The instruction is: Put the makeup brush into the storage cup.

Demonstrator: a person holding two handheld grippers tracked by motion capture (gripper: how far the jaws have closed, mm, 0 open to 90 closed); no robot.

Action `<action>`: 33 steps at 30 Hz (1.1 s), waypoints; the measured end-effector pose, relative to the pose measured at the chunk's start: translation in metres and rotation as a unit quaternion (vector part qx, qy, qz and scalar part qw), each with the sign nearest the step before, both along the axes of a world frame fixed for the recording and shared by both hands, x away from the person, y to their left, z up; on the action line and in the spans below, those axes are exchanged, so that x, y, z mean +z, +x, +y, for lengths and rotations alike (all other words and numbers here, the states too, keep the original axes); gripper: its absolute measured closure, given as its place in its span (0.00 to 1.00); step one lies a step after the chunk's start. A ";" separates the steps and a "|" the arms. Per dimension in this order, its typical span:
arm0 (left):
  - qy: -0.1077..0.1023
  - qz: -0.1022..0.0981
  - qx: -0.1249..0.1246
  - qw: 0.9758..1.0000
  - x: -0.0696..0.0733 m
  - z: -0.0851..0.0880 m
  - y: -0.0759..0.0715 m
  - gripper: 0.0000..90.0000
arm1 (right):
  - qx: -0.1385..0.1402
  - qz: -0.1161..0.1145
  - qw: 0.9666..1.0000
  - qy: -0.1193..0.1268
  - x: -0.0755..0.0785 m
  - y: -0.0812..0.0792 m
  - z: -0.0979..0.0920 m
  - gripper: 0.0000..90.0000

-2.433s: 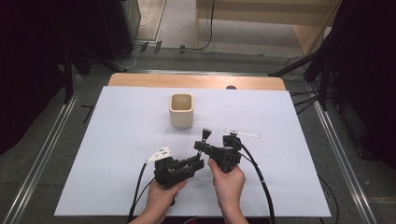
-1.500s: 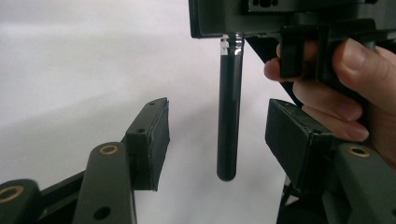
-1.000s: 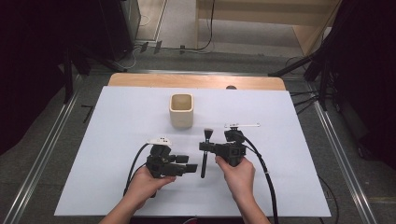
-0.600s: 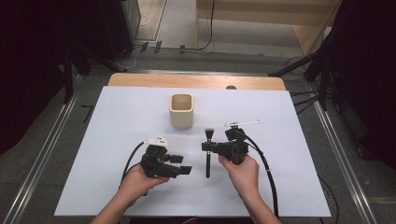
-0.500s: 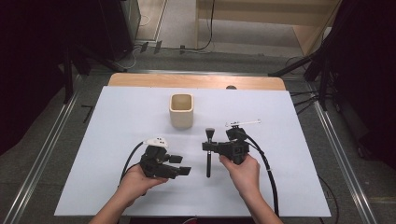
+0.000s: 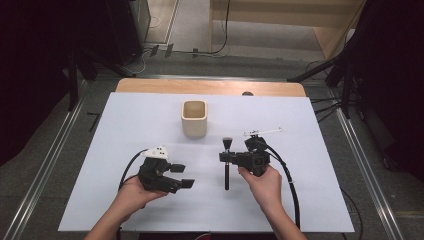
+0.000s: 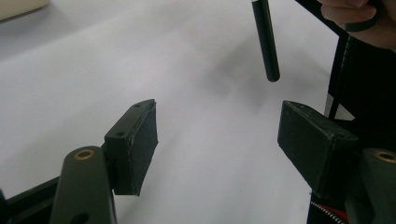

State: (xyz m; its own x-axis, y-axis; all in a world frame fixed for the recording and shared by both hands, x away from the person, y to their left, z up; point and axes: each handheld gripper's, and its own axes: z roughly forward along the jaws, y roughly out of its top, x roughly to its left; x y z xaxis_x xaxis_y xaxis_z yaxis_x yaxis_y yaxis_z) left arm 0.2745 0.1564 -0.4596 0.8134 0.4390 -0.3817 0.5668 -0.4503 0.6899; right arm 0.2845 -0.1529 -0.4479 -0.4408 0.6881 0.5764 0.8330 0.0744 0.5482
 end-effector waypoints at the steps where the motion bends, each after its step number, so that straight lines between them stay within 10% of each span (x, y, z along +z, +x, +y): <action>1: 0.004 -0.003 -0.002 1.000 0.000 0.002 0.000 0.32 | 0.001 -0.001 1.000 -0.001 0.000 0.000 0.000 0.87; 33: 0.029 -0.033 0.014 0.999 0.000 0.051 -0.010 0.32 | -0.004 0.000 1.000 0.001 -0.002 0.001 -0.002 0.87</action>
State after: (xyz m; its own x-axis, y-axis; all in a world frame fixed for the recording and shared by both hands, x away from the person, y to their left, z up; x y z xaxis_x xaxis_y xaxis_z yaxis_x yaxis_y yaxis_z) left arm 0.2647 0.2072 -0.4599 0.8231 0.4813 -0.3013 0.5337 -0.4747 0.6999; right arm 0.2857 -0.1545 -0.4499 -0.4353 0.6903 0.5779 0.8333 0.0660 0.5488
